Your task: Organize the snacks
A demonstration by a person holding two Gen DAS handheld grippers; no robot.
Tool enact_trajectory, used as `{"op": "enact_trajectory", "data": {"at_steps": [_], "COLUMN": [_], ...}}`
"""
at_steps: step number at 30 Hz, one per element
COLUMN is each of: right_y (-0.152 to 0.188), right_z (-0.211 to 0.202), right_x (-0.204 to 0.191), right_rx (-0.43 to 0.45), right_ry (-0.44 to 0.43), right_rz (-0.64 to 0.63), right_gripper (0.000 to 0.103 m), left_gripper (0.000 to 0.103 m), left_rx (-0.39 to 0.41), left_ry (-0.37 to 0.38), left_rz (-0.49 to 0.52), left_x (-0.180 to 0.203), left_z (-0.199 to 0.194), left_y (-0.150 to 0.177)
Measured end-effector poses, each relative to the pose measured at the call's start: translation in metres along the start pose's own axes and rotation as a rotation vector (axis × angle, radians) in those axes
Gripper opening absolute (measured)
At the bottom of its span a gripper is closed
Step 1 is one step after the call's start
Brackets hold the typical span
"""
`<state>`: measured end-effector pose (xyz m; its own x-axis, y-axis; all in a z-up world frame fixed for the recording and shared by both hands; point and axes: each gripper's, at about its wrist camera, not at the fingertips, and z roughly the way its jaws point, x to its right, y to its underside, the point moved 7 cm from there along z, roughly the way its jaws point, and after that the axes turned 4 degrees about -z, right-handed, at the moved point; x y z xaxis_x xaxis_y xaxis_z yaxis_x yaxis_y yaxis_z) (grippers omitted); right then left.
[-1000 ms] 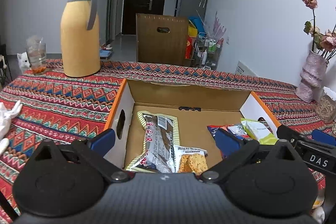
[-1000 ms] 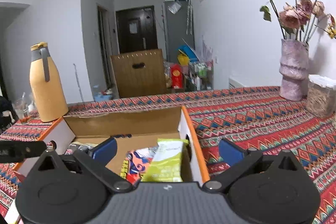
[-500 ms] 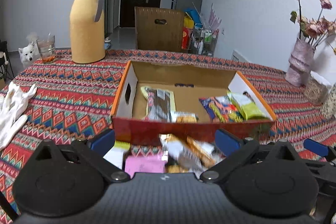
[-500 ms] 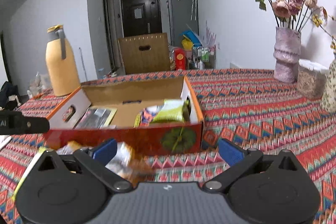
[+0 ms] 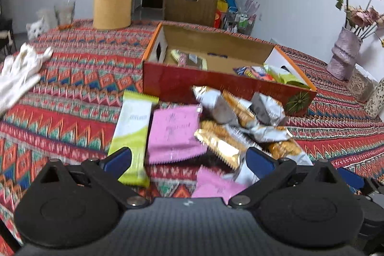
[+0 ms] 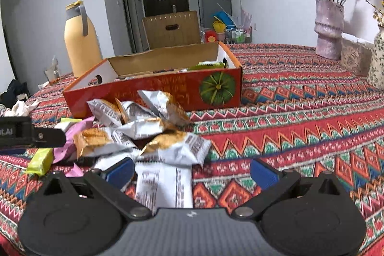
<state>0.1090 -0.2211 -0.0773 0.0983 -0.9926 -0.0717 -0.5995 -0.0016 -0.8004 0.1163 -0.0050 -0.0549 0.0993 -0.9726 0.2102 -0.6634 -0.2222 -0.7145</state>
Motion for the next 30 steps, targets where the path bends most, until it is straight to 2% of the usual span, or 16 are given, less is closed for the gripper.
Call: {"op": "enact_trajectory", "data": {"at_steps": [4,8,11,13,15,16,17,18,24,27,28,30], "right_y": [0.006,0.009,0.013,0.019,0.022,0.022,0.022,0.022,0.021,0.020,0.018,0.016], "right_z": [0.000,0.003,0.008,0.015,0.015,0.014,0.012,0.011,0.000,-0.012,-0.017,-0.024], "right_x": [-0.002,-0.011,-0.017,-0.021,-0.026,-0.027,-0.028,-0.028,-0.020,-0.016,-0.014,-0.010], "right_rx": [-0.002,-0.012,-0.027,-0.049,-0.035,-0.028,-0.022,-0.016,0.001,0.027,0.039,0.057], "right_ry": [0.006,-0.031,-0.031,-0.019,0.014,0.009,0.001,-0.003,-0.013,-0.032,-0.037,-0.043], "right_rz": [-0.008,-0.025,-0.043,-0.066,-0.107,-0.109,-0.112,-0.113,-0.079,-0.064,-0.061,-0.050], "right_gripper": [0.100,0.097,0.081,0.079,0.076,0.068,0.053,0.048,0.042,0.033,0.022,0.016], "left_gripper": [0.103,0.103,0.103,0.103,0.103,0.103,0.103,0.103,0.103,0.103,0.103,0.103], "left_rx": [-0.006,-0.015,-0.021,-0.020,-0.021,-0.022,-0.023,-0.023,-0.032,-0.037,-0.040,-0.050], "left_ry": [-0.014,-0.026,-0.028,-0.028,-0.029,-0.029,-0.029,-0.030,-0.002,0.006,0.009,0.013], "left_rz": [0.001,0.004,0.007,0.007,0.004,0.003,0.003,0.003,0.004,0.016,0.022,0.029], "left_x": [-0.005,-0.006,-0.005,-0.006,-0.006,-0.007,-0.007,-0.007,-0.005,-0.001,0.000,0.003], "left_z": [-0.004,-0.005,-0.007,-0.009,-0.010,-0.011,-0.012,-0.012,-0.015,-0.015,-0.014,-0.013], "left_y": [0.010,0.015,0.018,0.020,0.021,0.021,0.022,0.023,0.026,0.028,0.029,0.032]}}
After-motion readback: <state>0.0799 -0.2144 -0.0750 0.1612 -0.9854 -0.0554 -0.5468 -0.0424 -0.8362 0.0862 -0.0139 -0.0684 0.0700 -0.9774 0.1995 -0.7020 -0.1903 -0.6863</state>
